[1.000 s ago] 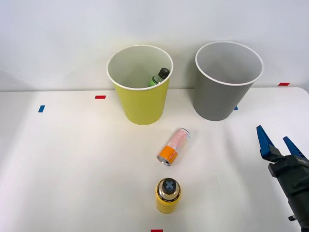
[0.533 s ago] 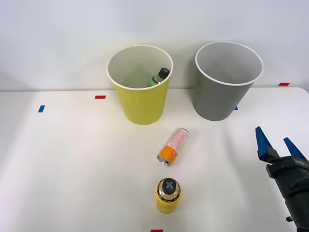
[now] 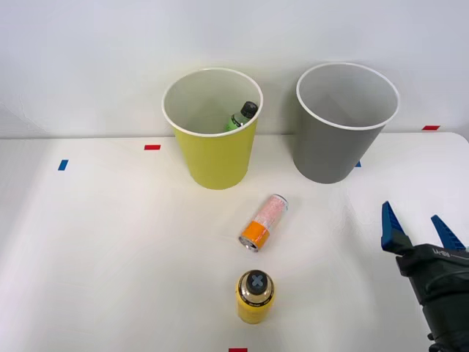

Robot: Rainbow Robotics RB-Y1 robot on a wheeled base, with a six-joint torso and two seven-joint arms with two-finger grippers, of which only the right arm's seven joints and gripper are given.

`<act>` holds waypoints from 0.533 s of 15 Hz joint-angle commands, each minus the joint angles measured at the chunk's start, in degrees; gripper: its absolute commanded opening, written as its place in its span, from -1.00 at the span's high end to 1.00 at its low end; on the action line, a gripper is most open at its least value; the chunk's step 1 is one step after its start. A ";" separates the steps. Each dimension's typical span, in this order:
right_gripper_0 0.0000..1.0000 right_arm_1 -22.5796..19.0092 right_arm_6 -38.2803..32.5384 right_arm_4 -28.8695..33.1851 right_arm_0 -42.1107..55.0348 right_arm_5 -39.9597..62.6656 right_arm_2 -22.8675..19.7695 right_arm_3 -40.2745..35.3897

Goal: Put cans in the gray bin, plastic bottles in the light green bin

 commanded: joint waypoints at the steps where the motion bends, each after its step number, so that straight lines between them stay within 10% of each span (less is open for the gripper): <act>1: -1.00 0.29 -8.36 7.52 0.23 -7.98 1.12 4.45; 8: -1.00 3.72 -14.07 18.68 -0.03 -27.67 1.65 16.31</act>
